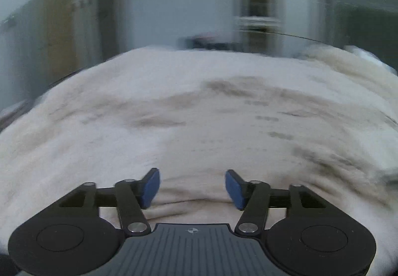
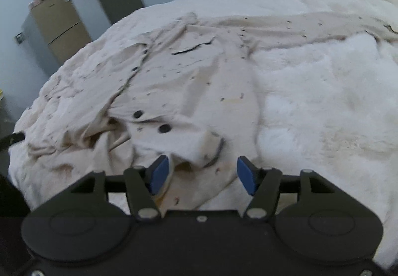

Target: Fold clothes

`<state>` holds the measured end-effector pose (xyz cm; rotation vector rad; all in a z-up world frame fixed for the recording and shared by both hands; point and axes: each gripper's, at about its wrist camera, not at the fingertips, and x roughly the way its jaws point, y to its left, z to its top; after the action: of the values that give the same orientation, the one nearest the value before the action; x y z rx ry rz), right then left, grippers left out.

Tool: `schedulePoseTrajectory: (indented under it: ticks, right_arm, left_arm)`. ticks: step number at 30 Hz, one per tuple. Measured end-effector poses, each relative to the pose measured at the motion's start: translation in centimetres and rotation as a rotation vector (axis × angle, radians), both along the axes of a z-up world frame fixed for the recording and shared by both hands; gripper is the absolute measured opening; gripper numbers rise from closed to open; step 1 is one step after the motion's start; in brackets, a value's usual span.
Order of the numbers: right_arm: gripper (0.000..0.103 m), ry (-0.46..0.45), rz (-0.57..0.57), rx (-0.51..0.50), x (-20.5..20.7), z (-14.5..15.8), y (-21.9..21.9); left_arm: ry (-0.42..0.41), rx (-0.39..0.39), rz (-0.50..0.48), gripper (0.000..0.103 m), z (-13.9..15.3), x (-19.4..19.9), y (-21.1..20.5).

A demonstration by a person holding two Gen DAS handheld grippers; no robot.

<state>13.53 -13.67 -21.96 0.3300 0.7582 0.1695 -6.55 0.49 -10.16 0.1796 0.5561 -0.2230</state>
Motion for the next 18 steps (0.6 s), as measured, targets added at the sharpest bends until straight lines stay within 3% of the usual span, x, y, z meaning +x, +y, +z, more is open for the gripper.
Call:
schedulePoseTrajectory:
  ticks: [2, 3, 4, 5, 8, 9, 10, 12, 15, 18]
  right_arm:
    - [0.056, 0.009, 0.032, 0.024, 1.1, -0.5, 0.3]
    - [0.040, 0.011, 0.055, 0.021, 1.6, -0.6, 0.7]
    - [0.015, 0.006, 0.080, -0.002, 2.1, -0.5, 1.3]
    - [0.002, 0.000, 0.105, -0.024, 2.5, -0.4, 1.9]
    - [0.001, -0.058, 0.156, -0.062, 2.8, 2.0, 3.6]
    - [0.001, -0.086, 0.170, -0.067, 2.8, 3.2, 4.2]
    - [0.002, -0.120, 0.184, -0.062, 2.7, 4.8, 4.8]
    - [0.002, -0.186, 0.213, -0.051, 2.6, 7.9, 6.1]
    - [0.002, -0.270, 0.279, -0.013, 2.9, 11.5, 7.8]
    - [0.006, -0.351, 0.386, -0.032, 4.6, 13.9, 11.4]
  left_arm:
    - [-0.011, 0.171, -0.194, 0.056, -1.8, -0.6, -4.4]
    - [-0.021, 0.246, -0.234, 0.056, -2.8, -0.4, -5.9]
    - [-0.029, 0.316, -0.267, 0.056, -4.0, -0.1, -7.2]
    - [-0.037, 0.386, -0.301, 0.056, -5.1, 0.2, -8.4]
    - [-0.042, 0.504, -0.327, 0.054, -7.7, 2.1, -10.4]
    - [-0.042, 0.515, -0.327, 0.042, -8.1, 2.7, -10.4]
    - [-0.030, 0.481, -0.317, 0.035, -7.8, 3.2, -10.1]
    - [0.000, 0.380, -0.297, 0.006, -6.7, 4.1, -9.1]
    - [0.028, 0.235, -0.280, 0.003, -4.6, 4.4, -7.1]
    - [0.034, 0.176, -0.273, 0.003, -3.6, 3.8, -6.2]
